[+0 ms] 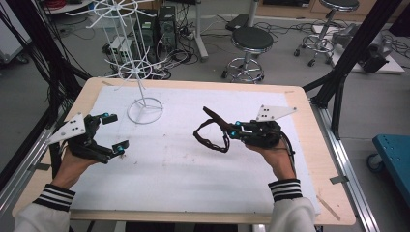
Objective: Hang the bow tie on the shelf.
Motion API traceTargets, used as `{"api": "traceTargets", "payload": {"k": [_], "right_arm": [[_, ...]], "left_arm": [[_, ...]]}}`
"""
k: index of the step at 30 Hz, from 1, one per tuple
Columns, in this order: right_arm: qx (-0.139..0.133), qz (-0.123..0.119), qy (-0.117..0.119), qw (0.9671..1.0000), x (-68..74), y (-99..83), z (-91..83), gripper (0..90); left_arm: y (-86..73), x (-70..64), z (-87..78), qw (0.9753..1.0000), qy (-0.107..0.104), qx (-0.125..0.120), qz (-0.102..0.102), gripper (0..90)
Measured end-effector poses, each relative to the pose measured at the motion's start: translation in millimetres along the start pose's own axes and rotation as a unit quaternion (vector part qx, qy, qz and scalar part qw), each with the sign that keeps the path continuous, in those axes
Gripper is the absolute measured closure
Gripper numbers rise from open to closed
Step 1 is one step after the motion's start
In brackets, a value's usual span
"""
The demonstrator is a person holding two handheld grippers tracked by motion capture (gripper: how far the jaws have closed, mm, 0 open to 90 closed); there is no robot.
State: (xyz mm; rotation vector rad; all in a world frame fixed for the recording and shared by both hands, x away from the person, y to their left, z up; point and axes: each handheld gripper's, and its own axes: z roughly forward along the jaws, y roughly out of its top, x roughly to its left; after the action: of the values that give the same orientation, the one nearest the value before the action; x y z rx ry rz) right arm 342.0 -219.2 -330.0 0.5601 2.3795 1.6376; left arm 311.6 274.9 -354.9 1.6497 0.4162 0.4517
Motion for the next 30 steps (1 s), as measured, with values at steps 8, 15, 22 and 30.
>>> {"api": "traceTargets", "payload": {"k": [8, 15, 22, 30], "right_arm": [[0.002, -0.009, 0.028, 0.9996, 4.2, 7.1, 10.1, 79.8], [-0.003, -0.019, 0.053, 0.9984, 7.3, 12.0, 17.3, 79.8], [0.000, -0.023, 0.078, 0.9967, 12.1, 15.4, 26.1, 79.7], [0.003, -0.030, 0.100, 0.9945, 17.3, 18.8, 38.0, 79.7]], "left_arm": [[14.5, -5.5, 20.8, 0.9994, -0.029, 0.007, 0.016, 1.7], [26.3, -12.9, 39.7, 0.9979, -0.057, 0.018, 0.026, 1.7], [36.6, -19.8, 58.0, 0.9962, -0.077, 0.024, 0.033, 1.7], [42.3, -26.8, 78.5, 0.9937, -0.103, 0.034, 0.030, 1.7]]}}
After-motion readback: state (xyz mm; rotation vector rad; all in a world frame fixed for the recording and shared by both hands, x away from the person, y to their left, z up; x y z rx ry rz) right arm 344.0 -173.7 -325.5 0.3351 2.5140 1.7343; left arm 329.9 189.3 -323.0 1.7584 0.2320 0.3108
